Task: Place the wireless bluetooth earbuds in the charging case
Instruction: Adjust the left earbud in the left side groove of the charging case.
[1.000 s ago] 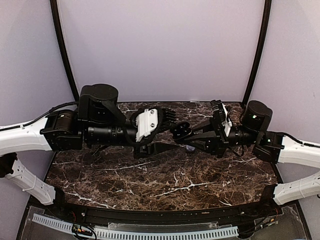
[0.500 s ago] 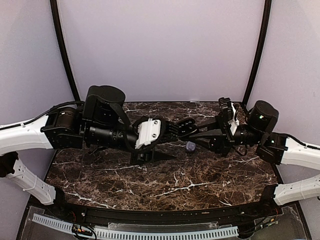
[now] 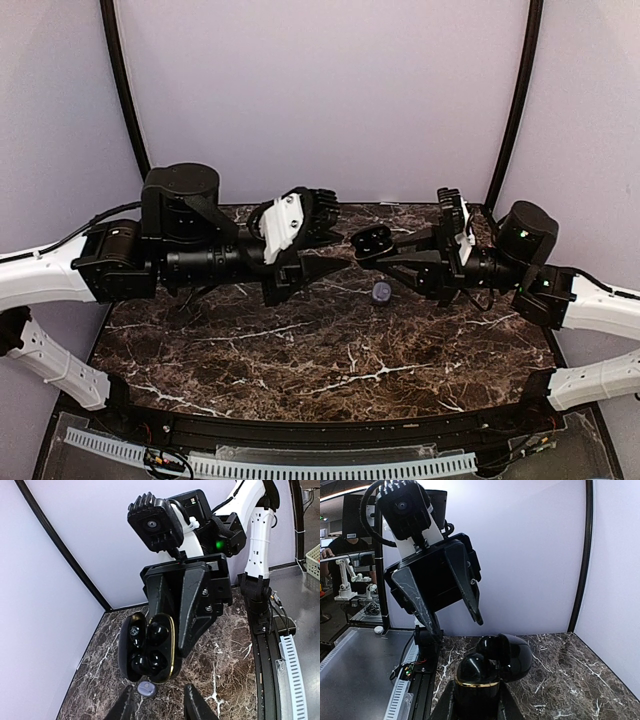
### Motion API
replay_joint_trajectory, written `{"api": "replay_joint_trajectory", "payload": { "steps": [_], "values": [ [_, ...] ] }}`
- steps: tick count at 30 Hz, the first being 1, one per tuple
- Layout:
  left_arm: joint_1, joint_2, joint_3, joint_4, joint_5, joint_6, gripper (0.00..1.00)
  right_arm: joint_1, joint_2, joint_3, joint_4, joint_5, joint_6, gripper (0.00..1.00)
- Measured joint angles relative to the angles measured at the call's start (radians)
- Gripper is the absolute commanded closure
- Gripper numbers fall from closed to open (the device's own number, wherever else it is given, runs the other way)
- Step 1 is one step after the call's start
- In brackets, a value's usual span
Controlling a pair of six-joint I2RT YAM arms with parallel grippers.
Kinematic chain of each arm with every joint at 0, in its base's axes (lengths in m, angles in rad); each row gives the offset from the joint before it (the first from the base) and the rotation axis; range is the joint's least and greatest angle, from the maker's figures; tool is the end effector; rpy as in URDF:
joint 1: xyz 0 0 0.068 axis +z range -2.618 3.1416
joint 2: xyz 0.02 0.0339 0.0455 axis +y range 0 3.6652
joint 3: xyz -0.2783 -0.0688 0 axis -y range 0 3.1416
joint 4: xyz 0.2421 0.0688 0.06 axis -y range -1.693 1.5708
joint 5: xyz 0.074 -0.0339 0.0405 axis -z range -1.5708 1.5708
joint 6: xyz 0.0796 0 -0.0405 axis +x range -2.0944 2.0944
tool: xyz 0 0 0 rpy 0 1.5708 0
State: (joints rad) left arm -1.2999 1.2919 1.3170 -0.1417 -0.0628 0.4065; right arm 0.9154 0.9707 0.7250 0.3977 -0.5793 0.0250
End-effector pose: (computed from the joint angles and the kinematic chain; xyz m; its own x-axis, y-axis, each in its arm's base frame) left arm 0.0948 -0.3227 0.4293 0.3450 0.2323 -0.9094 0.8803 0.2561 0.3994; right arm 0.1186 0.2258 0.3638 0.0674 0.1220 -0.9902 -0.9953 0.0780 -0.0582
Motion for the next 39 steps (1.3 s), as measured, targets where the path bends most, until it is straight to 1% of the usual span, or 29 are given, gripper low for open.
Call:
{"api": "replay_joint_trajectory", "payload": {
  "steps": [6,8,25,39],
  "values": [
    [0.0,0.024,0.0,0.015,-0.038,-0.023,0.78,0.0,0.0,0.0,0.001,0.0,-0.006,1.0],
    [0.0,0.033,0.0,0.015,-0.039,-0.026,0.79,0.0,0.0,0.0,0.0,0.0,-0.007,1.0],
    [0.0,0.053,0.001,0.015,-0.058,-0.039,0.79,0.021,-0.01,0.0,-0.003,0.005,-0.059,1.0],
    [0.001,0.052,0.003,0.014,-0.028,-0.045,0.8,0.031,-0.01,0.0,-0.034,0.04,-0.089,1.0]
  ]
}}
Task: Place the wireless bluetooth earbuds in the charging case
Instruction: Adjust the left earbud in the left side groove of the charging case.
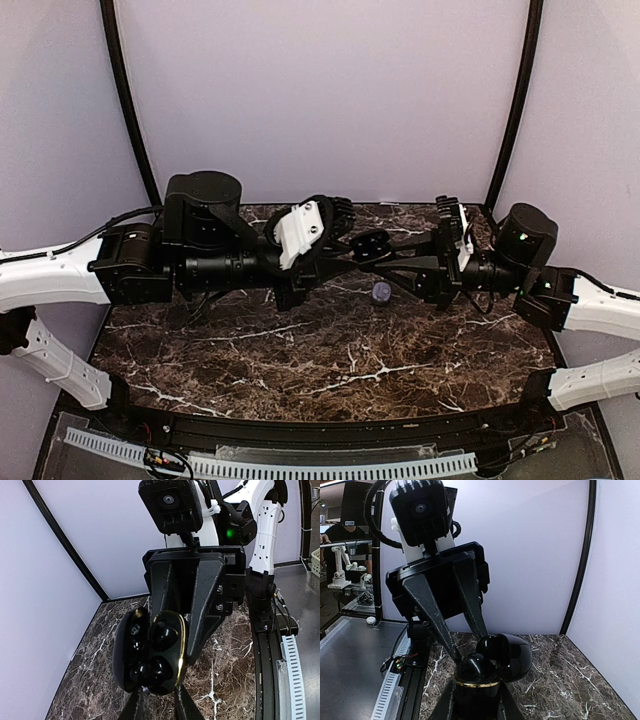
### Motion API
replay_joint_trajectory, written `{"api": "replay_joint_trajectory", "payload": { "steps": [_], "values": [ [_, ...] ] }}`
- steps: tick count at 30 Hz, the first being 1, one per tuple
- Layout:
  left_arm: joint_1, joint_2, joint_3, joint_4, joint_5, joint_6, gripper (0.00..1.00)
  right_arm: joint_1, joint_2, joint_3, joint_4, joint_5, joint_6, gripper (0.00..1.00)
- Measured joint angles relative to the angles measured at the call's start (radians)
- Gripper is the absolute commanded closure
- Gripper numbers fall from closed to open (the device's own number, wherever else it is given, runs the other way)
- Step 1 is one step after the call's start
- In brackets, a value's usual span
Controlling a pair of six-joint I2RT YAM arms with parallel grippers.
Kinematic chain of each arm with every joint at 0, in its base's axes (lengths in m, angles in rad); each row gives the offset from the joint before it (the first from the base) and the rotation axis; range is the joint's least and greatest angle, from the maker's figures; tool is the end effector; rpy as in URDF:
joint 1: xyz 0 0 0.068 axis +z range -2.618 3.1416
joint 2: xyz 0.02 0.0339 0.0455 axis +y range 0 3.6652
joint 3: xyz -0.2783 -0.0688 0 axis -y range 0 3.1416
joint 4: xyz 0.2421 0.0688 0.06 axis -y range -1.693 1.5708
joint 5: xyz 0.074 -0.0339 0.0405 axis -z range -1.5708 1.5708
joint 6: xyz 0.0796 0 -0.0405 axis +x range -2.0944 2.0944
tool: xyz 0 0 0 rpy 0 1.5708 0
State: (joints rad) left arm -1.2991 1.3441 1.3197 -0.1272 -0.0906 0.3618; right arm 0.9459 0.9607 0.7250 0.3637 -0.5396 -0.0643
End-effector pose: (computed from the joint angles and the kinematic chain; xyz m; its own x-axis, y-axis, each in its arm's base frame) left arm 0.1015 -0.3376 0.4156 0.2932 0.2612 -0.9197 0.8892 0.2790 0.3627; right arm 0.1137 0.2276 0.3616 0.1384 0.0976 -0.9856 -0.9871 0.0951 -0.1292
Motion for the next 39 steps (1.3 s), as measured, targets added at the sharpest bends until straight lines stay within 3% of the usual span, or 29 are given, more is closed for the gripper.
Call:
{"api": "replay_joint_trajectory", "payload": {
  "steps": [23,28,35,39],
  "values": [
    [0.008,0.037,0.053,0.022,-0.046,-0.06,0.81,0.045,-0.003,0.0,-0.048,0.084,-0.053,1.0],
    [0.008,0.029,0.037,0.026,-0.053,-0.063,0.72,0.045,-0.009,0.0,-0.05,0.095,-0.052,1.0],
    [0.034,-0.01,0.021,0.022,-0.098,-0.072,0.68,0.046,-0.027,-0.011,-0.039,0.096,-0.042,1.0],
    [0.053,-0.06,-0.001,0.025,-0.076,-0.083,0.78,0.048,-0.029,-0.011,-0.039,0.1,-0.032,1.0]
  ]
}}
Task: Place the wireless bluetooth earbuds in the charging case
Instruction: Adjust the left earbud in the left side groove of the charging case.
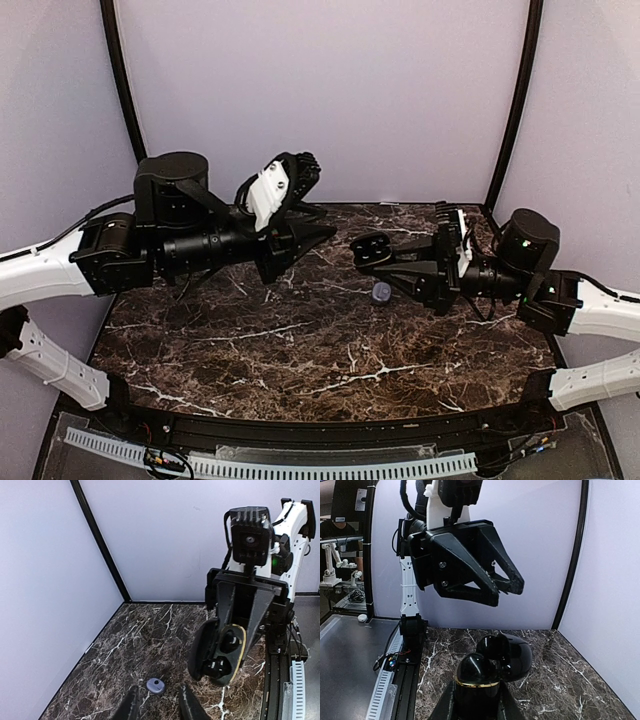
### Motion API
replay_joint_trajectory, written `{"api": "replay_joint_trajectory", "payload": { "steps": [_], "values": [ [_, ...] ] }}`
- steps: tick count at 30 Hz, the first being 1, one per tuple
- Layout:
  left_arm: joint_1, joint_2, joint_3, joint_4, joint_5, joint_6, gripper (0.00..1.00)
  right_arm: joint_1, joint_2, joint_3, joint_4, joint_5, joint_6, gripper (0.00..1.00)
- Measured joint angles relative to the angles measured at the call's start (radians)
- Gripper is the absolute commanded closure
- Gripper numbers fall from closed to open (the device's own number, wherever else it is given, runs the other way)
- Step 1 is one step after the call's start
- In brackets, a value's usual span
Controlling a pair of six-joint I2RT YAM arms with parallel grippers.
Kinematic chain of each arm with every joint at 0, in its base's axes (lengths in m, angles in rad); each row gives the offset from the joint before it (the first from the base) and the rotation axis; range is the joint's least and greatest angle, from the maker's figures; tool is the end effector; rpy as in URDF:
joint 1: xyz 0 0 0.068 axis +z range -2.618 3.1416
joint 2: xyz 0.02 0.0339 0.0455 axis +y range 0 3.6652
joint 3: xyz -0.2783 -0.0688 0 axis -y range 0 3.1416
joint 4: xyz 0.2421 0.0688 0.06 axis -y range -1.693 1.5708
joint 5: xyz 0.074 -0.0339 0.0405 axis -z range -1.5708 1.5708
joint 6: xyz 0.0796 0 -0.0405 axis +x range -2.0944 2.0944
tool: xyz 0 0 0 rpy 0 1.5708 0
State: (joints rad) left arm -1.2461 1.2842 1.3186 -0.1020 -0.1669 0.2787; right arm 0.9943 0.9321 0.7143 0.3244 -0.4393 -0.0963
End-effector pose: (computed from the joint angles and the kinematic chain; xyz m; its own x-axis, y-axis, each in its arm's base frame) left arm 0.1189 -0.3117 0.4384 0.2218 0.1913 -0.9561 0.8536 0.4359 0.2853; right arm 0.1072 0.2269 0.3587 0.1528 0.0754 -0.9854 -0.9791 0.1467 -0.1406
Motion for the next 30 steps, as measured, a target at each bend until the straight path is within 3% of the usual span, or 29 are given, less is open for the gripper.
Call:
{"api": "replay_joint_trajectory", "payload": {
  "steps": [10,30],
  "values": [
    [0.002,-0.01,-0.024,-0.005,0.168,-0.011,0.8,0.0,-0.005,0.0,-0.004,0.057,0.003,1.0],
    [0.002,0.077,-0.008,0.008,0.136,-0.026,0.81,0.0,-0.004,0.0,-0.012,0.062,-0.01,1.0]
  ]
}}
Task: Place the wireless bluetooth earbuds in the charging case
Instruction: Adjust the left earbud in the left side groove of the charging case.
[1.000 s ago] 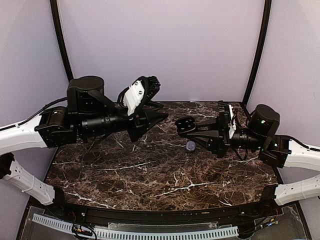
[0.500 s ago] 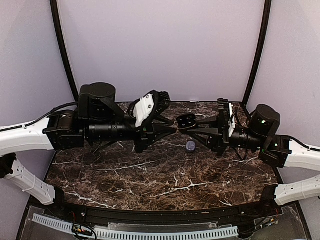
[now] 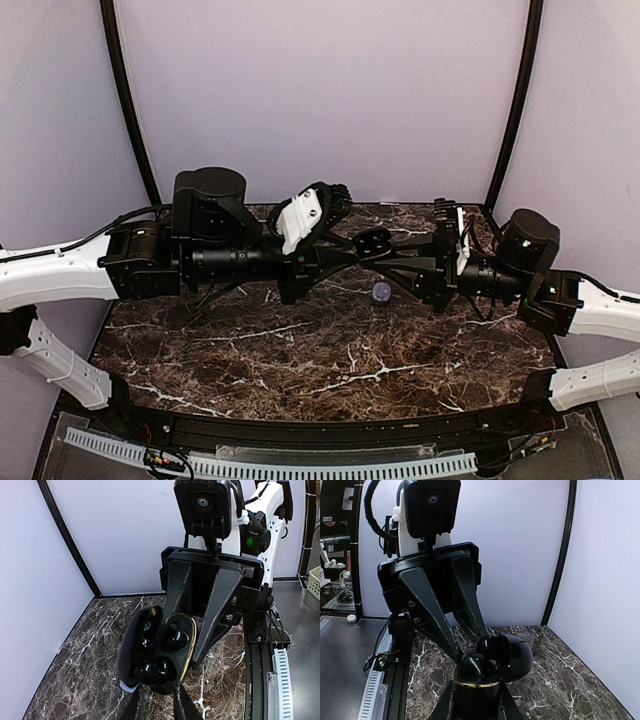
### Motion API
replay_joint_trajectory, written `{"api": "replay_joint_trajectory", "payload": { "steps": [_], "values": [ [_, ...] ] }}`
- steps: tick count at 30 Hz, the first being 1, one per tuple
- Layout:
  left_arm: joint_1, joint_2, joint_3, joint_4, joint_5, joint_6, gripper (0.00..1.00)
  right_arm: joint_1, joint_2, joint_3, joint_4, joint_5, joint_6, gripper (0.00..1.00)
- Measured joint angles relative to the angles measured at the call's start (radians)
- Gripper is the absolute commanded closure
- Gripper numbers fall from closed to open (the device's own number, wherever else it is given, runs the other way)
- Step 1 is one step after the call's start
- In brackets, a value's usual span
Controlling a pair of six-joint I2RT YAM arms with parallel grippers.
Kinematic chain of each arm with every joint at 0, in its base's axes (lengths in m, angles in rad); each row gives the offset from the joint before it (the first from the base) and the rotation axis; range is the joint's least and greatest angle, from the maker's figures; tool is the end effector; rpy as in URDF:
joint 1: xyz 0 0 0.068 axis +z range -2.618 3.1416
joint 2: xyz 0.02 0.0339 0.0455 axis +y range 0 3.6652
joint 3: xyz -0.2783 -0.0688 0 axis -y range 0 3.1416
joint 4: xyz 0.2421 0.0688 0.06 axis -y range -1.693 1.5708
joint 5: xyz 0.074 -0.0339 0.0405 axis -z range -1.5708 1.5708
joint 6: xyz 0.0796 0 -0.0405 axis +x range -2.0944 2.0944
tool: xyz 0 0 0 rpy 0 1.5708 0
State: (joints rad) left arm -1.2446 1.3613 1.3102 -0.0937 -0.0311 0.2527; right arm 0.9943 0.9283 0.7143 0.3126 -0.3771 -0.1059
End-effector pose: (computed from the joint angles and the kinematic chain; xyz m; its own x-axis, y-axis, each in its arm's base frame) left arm 0.1174 -0.3392 0.4111 0.1895 0.2197 -0.9570 0.9188 0.3042 0.2517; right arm 0.1116 0.2254 0.3581 0.1569 0.0610 -0.9857 -0.9681 0.2072 -0.1412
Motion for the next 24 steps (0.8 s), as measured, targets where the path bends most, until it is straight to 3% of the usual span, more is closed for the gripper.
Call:
{"api": "replay_joint_trajectory", "payload": {
  "steps": [24],
  "values": [
    [-0.002,0.046,0.051,0.008,-0.032,-0.006,0.84,0.02,0.02,0.002,-0.034,0.026,-0.032,1.0]
  ]
}}
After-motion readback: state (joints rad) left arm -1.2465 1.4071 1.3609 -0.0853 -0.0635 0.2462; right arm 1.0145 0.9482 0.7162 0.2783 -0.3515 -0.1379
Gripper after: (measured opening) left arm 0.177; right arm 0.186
